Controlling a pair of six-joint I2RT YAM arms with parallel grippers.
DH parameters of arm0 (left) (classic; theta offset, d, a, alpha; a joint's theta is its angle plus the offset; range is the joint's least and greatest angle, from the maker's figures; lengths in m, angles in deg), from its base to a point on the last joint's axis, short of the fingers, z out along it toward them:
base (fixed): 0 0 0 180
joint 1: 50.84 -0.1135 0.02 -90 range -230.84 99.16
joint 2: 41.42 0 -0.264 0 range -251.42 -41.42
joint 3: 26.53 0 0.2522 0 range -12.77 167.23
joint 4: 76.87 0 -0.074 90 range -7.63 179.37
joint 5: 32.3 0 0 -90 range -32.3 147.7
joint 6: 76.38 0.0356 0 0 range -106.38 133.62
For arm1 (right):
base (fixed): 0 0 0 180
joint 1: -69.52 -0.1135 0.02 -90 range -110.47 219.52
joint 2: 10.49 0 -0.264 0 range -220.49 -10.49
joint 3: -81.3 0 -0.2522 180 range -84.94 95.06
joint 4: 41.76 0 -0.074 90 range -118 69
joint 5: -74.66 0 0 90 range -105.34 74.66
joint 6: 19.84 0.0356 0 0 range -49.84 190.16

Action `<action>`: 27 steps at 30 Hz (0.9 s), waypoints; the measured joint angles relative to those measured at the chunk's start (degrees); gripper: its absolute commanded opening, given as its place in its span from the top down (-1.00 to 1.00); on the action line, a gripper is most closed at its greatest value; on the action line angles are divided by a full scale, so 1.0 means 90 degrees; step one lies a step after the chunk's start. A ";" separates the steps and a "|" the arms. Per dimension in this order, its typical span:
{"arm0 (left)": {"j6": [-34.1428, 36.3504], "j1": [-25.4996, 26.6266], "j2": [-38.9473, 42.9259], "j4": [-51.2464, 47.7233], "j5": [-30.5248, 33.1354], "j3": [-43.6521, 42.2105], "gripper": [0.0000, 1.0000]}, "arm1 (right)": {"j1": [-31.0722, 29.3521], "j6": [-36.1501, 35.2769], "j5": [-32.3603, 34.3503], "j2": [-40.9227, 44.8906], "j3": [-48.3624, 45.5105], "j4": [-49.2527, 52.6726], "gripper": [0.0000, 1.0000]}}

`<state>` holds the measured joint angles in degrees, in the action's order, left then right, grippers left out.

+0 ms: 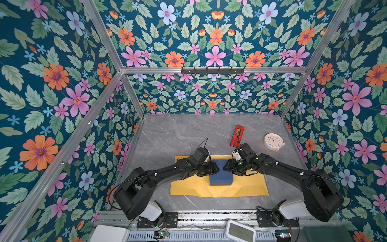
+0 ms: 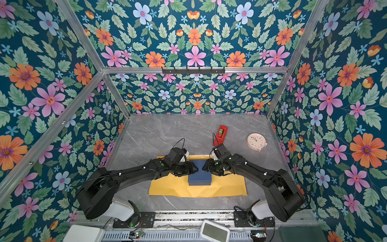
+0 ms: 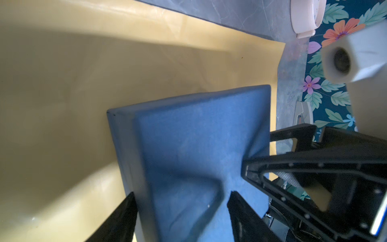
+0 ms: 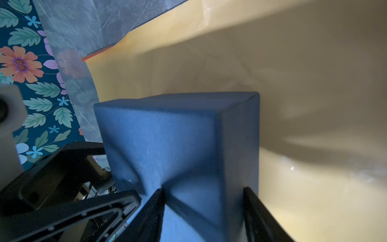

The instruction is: Wrap the gift box in paper

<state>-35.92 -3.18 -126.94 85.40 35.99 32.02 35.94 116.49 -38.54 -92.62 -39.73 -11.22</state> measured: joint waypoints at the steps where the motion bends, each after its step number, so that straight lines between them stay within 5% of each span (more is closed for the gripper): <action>1: 0.0000 0.0000 0.0007 -0.0005 0.0010 -0.0007 -0.40 | 0.0000 0.0000 -0.0024 -0.0019 0.0000 -0.0015 -0.17; 14: 0.0053 0.0000 0.0044 -0.0044 0.0102 -0.0068 -0.47 | 0.0000 0.0022 -0.0141 -0.0090 -0.0053 -0.0168 -0.30; 20: 0.0109 0.0015 0.0121 0.0010 0.0083 -0.0109 -0.75 | -0.0015 -0.0010 -0.0129 -0.0104 0.0007 -0.0109 -0.59; 27: 0.0279 0.0017 0.0248 -0.0083 0.0279 0.0027 -0.89 | 0.0039 -0.0197 -0.0010 0.0005 0.0165 0.0155 -0.70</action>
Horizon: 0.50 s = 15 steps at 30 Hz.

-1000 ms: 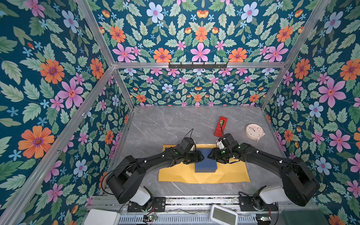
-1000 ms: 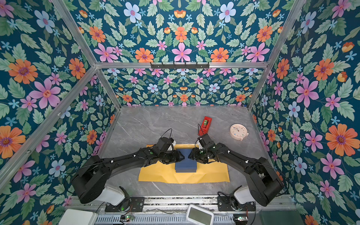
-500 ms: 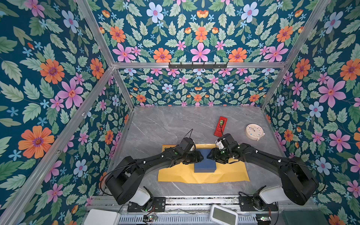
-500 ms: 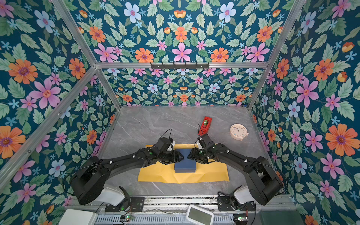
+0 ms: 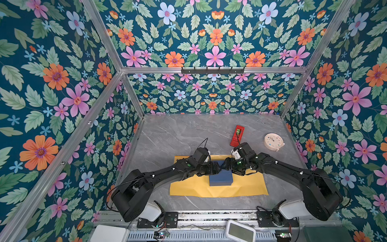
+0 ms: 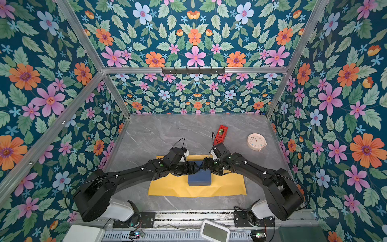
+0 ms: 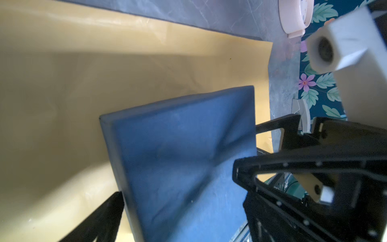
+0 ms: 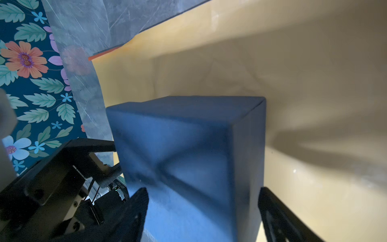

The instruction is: Wrap the gift box in paper

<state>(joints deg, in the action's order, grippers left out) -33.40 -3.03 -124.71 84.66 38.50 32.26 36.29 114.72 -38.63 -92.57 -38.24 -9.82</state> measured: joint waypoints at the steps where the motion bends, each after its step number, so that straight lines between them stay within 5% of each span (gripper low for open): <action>1: 0.0034 -0.0005 0.0022 -0.0012 0.0017 0.0027 -0.89 | 0.0010 -0.0022 0.0027 0.0029 0.0019 0.0056 -0.70; 15: 0.0109 -0.0022 -0.0165 0.0005 0.0007 0.0136 -0.86 | 0.0022 0.0036 -0.0092 0.0175 -0.0267 0.0005 -0.59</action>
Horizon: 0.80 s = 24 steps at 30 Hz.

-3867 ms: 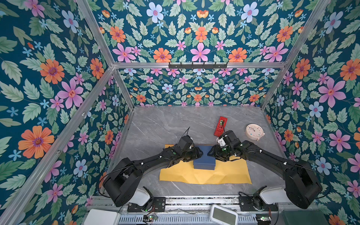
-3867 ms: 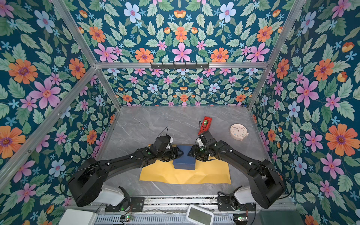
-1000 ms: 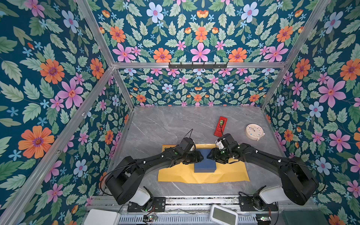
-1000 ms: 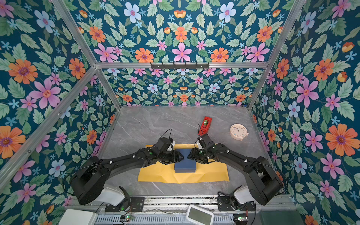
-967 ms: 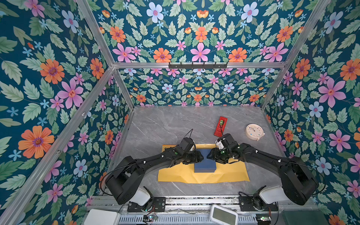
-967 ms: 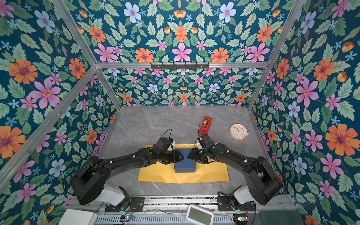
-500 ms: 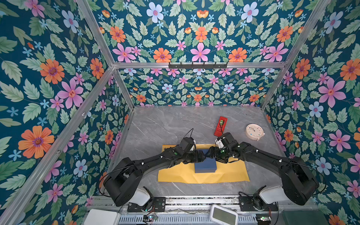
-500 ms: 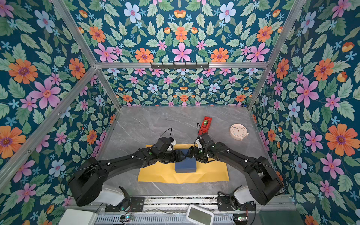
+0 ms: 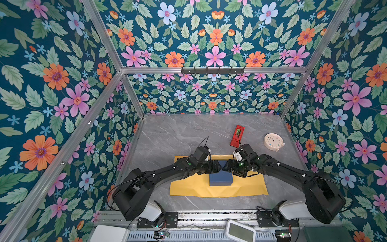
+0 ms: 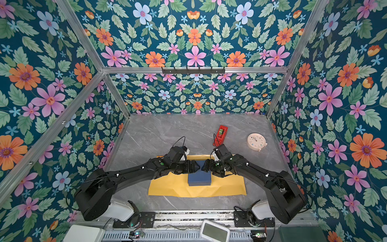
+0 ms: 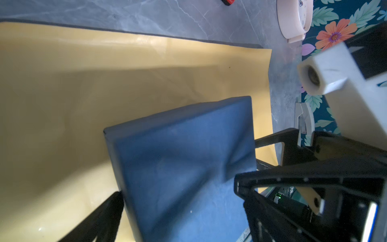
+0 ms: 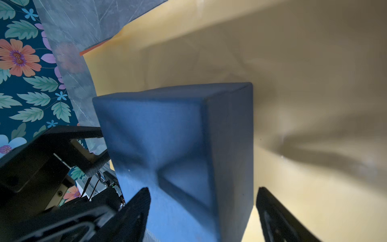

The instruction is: Wrap the gift box in paper

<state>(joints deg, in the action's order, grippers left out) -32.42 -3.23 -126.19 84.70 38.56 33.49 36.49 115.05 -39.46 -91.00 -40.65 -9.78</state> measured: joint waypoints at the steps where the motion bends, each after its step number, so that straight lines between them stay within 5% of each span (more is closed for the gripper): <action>1: -0.0012 -0.0002 -0.0015 0.0012 -0.0027 0.0010 -0.85 | 0.0000 0.0022 -0.0039 0.0000 -0.0015 -0.0058 -0.58; 24: 0.0277 -0.0090 0.0296 -0.0410 0.0704 0.0187 -0.89 | 0.0000 0.0153 -0.0131 -0.0194 0.0151 -0.0211 -0.60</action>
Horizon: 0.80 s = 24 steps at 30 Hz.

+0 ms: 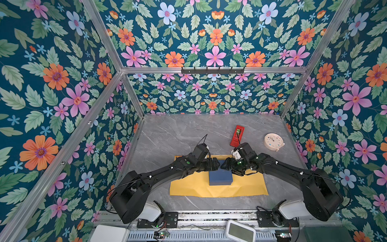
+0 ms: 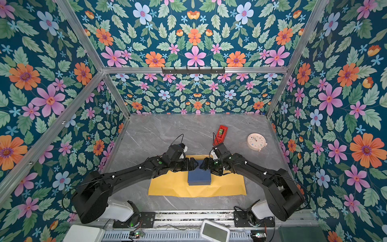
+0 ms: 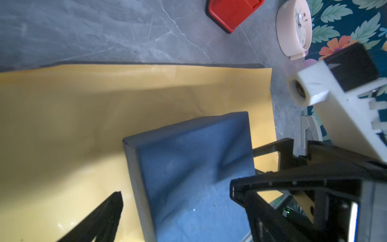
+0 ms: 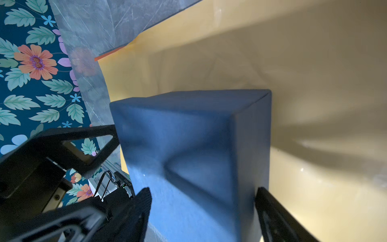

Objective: Wrap the gift box in paper
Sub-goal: 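Open both grippers and draw them back from the box, right arm moving toward the robot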

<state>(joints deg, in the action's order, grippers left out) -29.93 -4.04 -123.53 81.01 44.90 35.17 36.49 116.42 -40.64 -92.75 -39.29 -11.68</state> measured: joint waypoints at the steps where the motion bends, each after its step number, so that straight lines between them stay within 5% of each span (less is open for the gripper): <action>1: 0.0022 -0.0015 0.0029 -0.0041 0.0051 0.0002 -0.89 | 0.0000 -0.0002 0.0002 0.0002 0.0005 0.0019 -0.61; 11: 0.0063 -0.0034 0.0087 -0.0112 0.0044 -0.0010 -0.87 | 0.0289 -0.0376 0.0442 0.0622 0.0175 0.0918 -0.74; 17: 0.0340 -0.0097 0.0393 -0.0131 0.0398 0.0078 -0.88 | 0.1268 -0.0794 0.1409 0.1525 0.0061 0.2378 -0.97; 24: 0.0573 -0.0325 0.0347 0.0192 0.0498 0.0209 -0.88 | 0.2871 -0.0843 0.1780 0.1943 -0.0634 0.3432 -0.97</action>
<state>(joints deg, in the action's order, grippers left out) -24.77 -6.96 -120.40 82.74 49.38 37.05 62.32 108.84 -24.62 -75.26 -45.00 19.20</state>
